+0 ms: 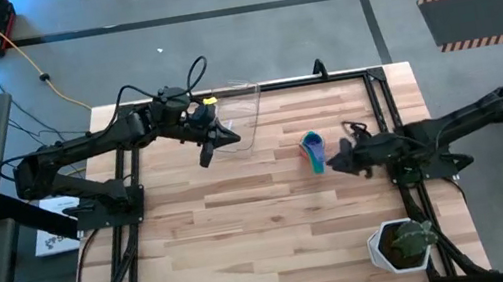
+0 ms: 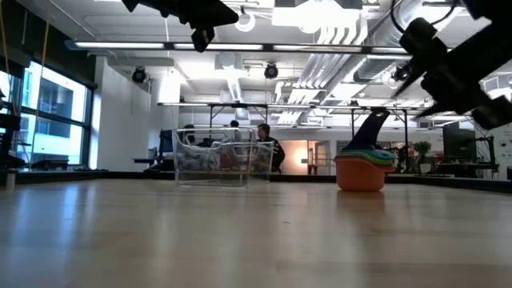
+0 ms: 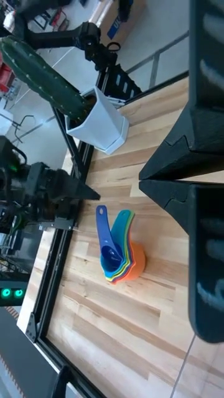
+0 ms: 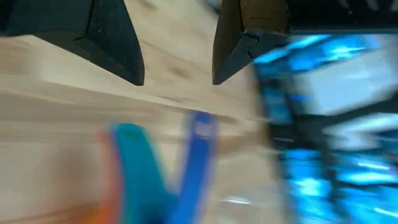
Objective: Nest measuring cups in basket
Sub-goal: Stack the purple measuring cup on top of the light blue measuring cup
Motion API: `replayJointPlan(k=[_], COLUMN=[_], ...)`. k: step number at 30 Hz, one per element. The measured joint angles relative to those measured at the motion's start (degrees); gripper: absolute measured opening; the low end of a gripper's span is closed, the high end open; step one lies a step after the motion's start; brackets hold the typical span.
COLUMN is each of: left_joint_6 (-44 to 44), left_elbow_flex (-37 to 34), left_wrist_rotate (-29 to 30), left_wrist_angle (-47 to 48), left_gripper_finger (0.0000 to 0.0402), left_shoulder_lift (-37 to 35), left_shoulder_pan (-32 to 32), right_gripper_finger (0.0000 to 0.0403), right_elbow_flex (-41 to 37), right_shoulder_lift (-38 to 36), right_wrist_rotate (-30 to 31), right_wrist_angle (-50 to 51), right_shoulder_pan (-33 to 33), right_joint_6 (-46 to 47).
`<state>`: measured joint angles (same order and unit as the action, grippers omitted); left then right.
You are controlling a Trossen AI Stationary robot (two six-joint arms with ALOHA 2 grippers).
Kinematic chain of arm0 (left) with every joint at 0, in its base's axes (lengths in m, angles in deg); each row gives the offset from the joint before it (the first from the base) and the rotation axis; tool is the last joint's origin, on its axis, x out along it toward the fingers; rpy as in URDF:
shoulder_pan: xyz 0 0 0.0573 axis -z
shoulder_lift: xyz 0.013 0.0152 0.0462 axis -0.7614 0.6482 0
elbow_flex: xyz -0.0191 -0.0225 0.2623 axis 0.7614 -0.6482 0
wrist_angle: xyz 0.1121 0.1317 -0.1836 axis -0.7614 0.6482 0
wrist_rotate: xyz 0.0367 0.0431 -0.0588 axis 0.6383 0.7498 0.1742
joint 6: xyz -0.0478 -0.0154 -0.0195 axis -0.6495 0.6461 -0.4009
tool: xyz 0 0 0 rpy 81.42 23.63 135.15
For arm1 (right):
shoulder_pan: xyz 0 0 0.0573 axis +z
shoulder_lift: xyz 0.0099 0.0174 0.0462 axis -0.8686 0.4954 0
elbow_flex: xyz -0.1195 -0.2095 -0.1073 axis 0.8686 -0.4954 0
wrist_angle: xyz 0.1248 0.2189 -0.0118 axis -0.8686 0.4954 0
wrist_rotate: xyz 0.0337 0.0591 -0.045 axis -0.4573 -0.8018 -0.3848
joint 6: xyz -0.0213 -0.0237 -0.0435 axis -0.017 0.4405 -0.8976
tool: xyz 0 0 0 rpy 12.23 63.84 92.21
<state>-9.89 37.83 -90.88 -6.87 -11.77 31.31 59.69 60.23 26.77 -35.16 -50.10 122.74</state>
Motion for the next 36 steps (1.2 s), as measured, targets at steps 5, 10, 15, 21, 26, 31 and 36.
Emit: replayJointPlan(k=[5,10,15,21,26,31,36], left_joint_6=[-1.4,-1.5,-2.0,-2.0,-1.4,-1.4,-1.4], left_elbow_flex=[0.0,0.0,0.0,0.0,0.0,0.0,0.0], left_wrist_rotate=[0.0,0.0,0.0,0.2,0.2,0.2,0.2], left_wrist_angle=[0.0,-0.1,-0.2,-0.2,-0.2,-0.2,-0.2], left_gripper_finger=[0.0,0.0,0.0,0.0,0.0,0.0,0.0], left_shoulder_lift=[0.0,0.0,0.0,0.0,0.0,0.0,0.0], left_shoulder_pan=[0.0,0.0,0.0,0.0,0.0,0.0,0.0], right_gripper_finger=[0.0181,0.0181,0.0181,0.0176,0.0123,0.0056,0.0023], right_elbow_flex=[-10.1,-11.9,-11.9,-11.9,-11.9,-11.9,-11.9], right_shoulder_lift=[-1.4,0.7,2.4,2.5,2.5,4.4,7.4], right_wrist_rotate=[8.1,4.6,9.1,9.5,10.4,11.0,9.1], right_wrist_angle=[-21.7,-23.0,-25.2,-26.5,-26.8,-26.9,-29.3], right_shoulder_pan=[-1.2,-2.3,-2.4,-2.5,-2.5,-2.5,-2.4], right_joint_6=[0.7,3.5,3.3,3.7,4.8,6.9,7.4])
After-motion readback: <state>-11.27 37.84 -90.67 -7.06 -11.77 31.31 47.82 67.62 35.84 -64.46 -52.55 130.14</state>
